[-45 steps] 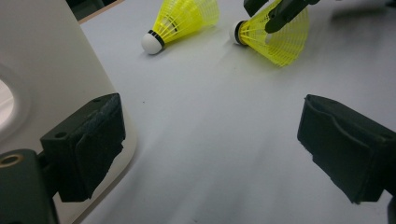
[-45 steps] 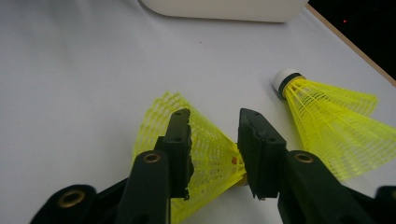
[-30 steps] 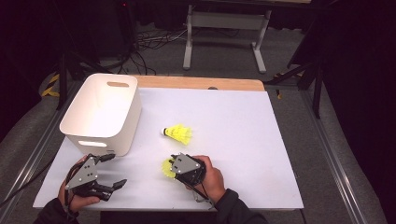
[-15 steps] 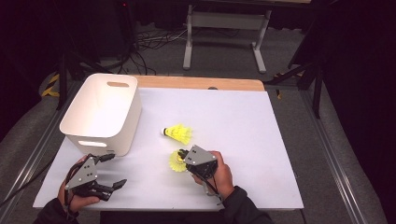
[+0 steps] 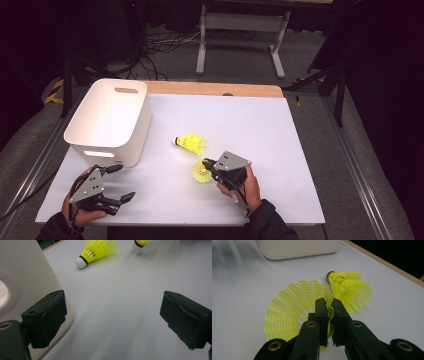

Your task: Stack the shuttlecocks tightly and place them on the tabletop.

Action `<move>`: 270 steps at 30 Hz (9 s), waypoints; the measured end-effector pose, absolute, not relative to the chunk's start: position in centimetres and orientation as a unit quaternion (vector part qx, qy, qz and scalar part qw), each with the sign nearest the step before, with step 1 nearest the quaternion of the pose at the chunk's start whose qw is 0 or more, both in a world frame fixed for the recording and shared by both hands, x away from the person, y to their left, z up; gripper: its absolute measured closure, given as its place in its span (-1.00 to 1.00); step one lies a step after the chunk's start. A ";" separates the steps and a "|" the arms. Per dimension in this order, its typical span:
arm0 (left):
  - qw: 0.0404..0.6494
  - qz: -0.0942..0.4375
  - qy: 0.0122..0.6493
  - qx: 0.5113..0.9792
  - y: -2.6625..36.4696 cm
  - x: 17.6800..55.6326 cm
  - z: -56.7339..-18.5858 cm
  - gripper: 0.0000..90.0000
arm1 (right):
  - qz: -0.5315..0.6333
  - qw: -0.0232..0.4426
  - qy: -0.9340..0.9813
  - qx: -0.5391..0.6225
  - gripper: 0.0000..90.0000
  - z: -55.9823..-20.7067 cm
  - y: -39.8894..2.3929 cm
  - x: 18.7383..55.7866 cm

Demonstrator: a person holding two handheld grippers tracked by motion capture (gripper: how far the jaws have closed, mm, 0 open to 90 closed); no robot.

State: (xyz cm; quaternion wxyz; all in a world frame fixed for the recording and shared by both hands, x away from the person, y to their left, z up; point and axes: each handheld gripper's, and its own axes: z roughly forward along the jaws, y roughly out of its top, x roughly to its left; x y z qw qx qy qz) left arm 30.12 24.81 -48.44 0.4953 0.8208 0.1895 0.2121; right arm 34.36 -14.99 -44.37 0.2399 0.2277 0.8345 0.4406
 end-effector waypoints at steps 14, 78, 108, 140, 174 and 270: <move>0.495 0.210 0.190 0.821 24.8 30.2 -48.5 -0.82 | 0.440 0.212 0.833 0.259 0.72 -45.0 -17.0 35.1; 0.493 0.209 0.192 0.822 24.3 30.6 -48.6 -0.82 | 0.385 0.176 0.873 0.242 0.80 -47.1 -21.3 33.0; 0.490 0.217 0.184 0.824 24.1 30.7 -48.5 -0.85 | 0.399 0.207 0.861 0.239 1.00 -46.6 -22.3 32.4; 0.487 0.213 0.181 0.827 23.9 30.7 -48.6 -0.85 | 0.416 0.232 0.845 0.242 1.00 -45.5 -22.8 33.6; 0.486 0.216 0.185 0.827 24.2 30.6 -48.6 -0.85 | 0.422 0.241 0.843 0.230 1.00 -44.6 -20.5 37.2; 0.488 0.213 0.180 0.827 24.4 30.2 -48.5 -0.84 | 0.420 0.308 0.829 0.204 -0.41 -42.1 -18.3 34.2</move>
